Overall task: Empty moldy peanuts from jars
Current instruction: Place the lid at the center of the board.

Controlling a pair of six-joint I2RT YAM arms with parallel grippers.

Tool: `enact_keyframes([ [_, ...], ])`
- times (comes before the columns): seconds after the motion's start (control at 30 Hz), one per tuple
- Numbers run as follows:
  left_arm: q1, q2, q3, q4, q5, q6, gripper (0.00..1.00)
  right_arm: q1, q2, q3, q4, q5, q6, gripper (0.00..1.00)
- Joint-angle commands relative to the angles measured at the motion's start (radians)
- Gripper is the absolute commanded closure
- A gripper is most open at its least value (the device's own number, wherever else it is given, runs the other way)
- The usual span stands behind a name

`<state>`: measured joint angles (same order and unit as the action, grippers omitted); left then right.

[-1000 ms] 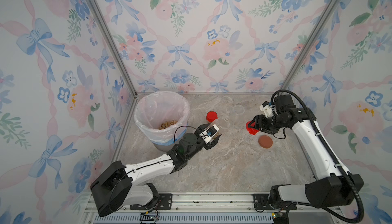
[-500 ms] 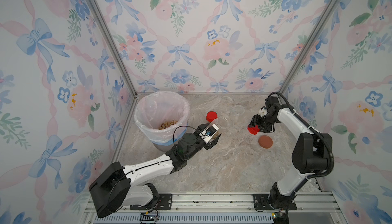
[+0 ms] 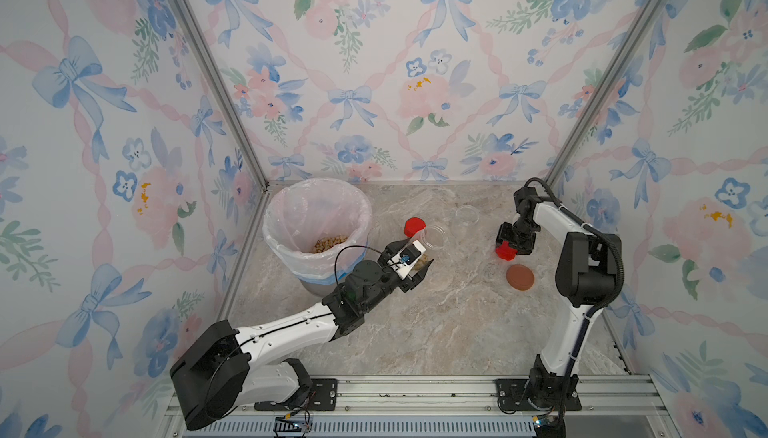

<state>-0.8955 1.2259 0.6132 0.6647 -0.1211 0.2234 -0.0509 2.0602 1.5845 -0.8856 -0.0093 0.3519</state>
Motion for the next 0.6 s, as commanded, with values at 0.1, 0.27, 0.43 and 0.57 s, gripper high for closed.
enact_keyframes([
  [0.1, -0.006, -0.015, -0.006, 0.024, -0.015, -0.020, 0.87, -0.020, 0.025, 0.014, 0.007, 0.022, -0.002, 0.40],
  [0.27, -0.008, -0.027, -0.004, 0.019, -0.016, -0.020, 0.87, -0.021, 0.034, 0.012, 0.002, 0.026, -0.008, 0.32],
  [0.43, -0.009, -0.032, -0.005, 0.015, -0.020, -0.027, 0.87, -0.023, 0.037, 0.005, 0.012, 0.006, -0.010, 0.23],
  [0.57, -0.011, -0.019, -0.004, 0.012, -0.023, -0.027, 0.87, -0.024, 0.021, 0.000, 0.015, -0.005, -0.014, 0.15],
])
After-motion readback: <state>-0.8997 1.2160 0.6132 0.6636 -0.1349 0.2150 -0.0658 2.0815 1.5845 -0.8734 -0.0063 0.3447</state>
